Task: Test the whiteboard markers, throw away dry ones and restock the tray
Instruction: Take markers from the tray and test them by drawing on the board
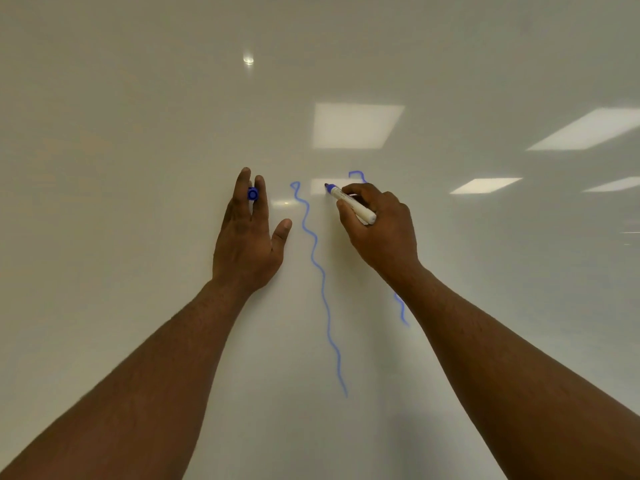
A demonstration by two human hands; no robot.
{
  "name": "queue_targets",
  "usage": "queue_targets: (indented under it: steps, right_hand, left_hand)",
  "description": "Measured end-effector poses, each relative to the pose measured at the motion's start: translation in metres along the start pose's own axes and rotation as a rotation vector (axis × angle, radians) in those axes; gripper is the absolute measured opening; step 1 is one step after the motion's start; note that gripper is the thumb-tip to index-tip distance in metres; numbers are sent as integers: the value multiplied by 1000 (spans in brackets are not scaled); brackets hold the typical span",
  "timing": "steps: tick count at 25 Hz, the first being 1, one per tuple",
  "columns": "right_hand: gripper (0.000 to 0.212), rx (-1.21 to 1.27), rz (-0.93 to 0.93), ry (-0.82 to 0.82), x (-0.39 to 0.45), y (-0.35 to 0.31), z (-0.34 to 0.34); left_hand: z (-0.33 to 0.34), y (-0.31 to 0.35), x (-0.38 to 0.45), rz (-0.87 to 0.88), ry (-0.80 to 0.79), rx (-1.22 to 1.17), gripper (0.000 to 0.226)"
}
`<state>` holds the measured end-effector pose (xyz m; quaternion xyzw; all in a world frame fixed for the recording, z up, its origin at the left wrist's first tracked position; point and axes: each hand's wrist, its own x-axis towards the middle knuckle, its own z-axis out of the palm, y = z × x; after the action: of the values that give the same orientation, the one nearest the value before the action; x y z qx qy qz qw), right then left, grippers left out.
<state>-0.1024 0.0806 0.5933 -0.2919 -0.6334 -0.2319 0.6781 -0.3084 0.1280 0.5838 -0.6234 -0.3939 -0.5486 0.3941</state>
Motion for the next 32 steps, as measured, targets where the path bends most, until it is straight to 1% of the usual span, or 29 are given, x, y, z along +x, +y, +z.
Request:
queue_targets:
  steps: [4, 7, 9, 13, 18, 21, 25, 28, 30, 32]
  right_hand:
    - [16, -30, 46, 58, -10, 6, -1]
    - [17, -51, 27, 72, -28, 11, -4]
    - [14, -53, 29, 68, -46, 14, -9]
    - [12, -37, 106, 75, -96, 23, -25]
    - [10, -27, 222, 28, -157, 27, -45]
    - [18, -41, 298, -8, -197, 36, -63]
    - [19, -78, 374, -88, -244, 44, -82]
    - [21, -39, 463, -104, -273, 41, -91]
    - [25, 26, 484, -112, -292, 33, -95]
    - [25, 111, 535, -111, -309, 22, -98]
  left_hand:
    - [4, -1, -2, 19, 17, 59, 75]
    - [6, -2, -2, 27, 27, 71, 76]
    - [7, -3, -2, 32, 34, 75, 75]
    - [9, -4, -4, 36, 45, 77, 74]
    - [9, -4, -4, 45, 40, 84, 73]
    - [10, -4, -4, 47, 44, 91, 72]
    - [10, -3, -5, 20, 37, 86, 72]
    - [5, -1, -7, 16, 34, 40, 70]
    - [2, 3, -13, 6, 45, -74, 67]
    - [-1, 9, -28, -36, 59, -209, 62]
